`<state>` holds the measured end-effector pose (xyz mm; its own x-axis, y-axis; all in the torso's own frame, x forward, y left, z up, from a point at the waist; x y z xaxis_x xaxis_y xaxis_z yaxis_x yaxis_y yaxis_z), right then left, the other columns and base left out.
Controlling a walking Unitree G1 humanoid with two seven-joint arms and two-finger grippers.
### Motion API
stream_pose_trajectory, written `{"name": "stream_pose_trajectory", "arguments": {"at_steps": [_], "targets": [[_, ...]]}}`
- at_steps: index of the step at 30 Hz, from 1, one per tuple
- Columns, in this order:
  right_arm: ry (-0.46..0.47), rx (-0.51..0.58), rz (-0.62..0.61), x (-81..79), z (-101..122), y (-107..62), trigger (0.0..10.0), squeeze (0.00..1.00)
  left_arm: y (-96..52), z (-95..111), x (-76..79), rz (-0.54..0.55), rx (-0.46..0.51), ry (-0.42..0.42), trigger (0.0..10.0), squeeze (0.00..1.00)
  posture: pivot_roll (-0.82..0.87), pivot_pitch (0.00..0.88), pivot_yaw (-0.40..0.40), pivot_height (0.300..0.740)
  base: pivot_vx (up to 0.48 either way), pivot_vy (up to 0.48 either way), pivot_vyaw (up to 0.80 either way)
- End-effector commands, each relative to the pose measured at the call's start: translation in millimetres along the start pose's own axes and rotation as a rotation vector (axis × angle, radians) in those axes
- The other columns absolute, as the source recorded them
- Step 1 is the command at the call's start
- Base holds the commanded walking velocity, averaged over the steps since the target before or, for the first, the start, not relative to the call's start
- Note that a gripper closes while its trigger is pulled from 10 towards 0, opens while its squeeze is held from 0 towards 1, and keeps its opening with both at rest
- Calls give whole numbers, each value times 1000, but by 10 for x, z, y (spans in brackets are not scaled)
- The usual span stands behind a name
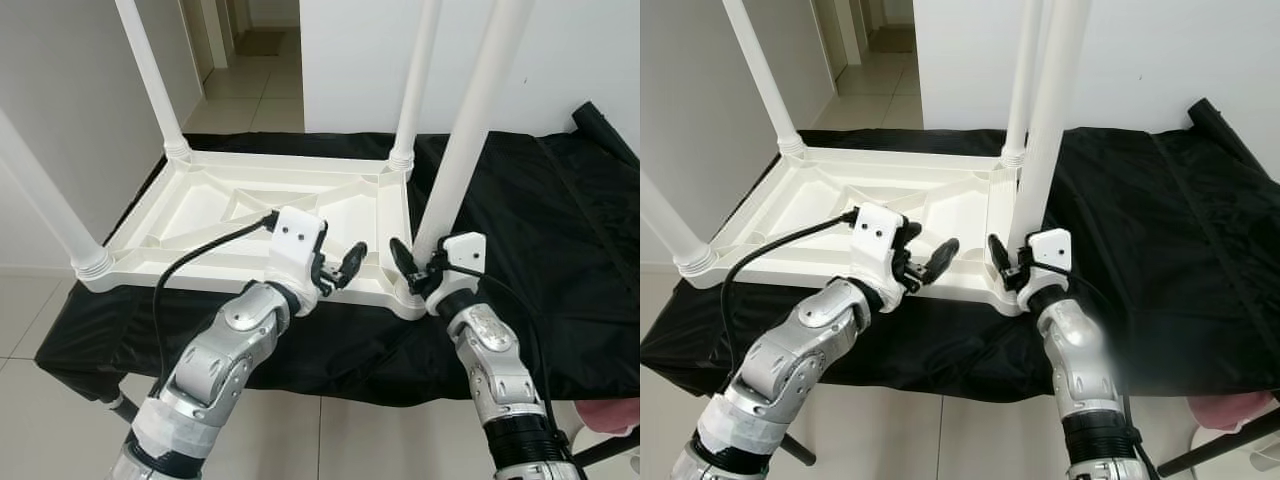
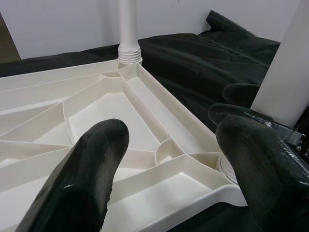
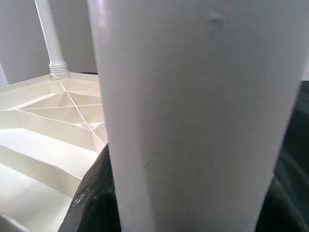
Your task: Building children table
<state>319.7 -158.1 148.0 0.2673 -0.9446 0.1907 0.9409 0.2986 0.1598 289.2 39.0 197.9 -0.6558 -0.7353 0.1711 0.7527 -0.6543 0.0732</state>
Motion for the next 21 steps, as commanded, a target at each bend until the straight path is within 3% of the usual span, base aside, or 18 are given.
{"name": "stream_pose_trajectory", "arguments": {"at_steps": [1, 10, 21], "targets": [[80, -146, -13, -39, -310, -115, 10000, 0, -19, 25, 52, -76, -7, 10, 10000, 0, -5, 39, 86, 740, 0, 0, 0], [86, -137, -44, -66, -255, -100, 10000, 0, -33, 16, 55, -76, -11, 10, 10000, 0, 2, 38, 80, 740, 0, 0, 0], [140, -135, -248, -356, -105, -86, 10000, 0, -105, -169, 109, -128, -80, 50, 10000, 0, 8, 23, 54, 740, 0, 0, 0]]}}
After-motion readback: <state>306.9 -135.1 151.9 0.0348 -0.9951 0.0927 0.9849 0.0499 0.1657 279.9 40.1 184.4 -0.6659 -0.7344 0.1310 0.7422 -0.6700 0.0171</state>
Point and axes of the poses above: a point about 5 cm out from each wrist's last joint towards the gripper, its own y axis pointing out of the wrist towards the gripper, its own z axis along the axis of the wrist's last joint, x = y × z, the point moved 1 cm from there along y, pointing out of the wrist towards the gripper, and after that the axes turned 8 degrees about -y, right-handed, at the moved point
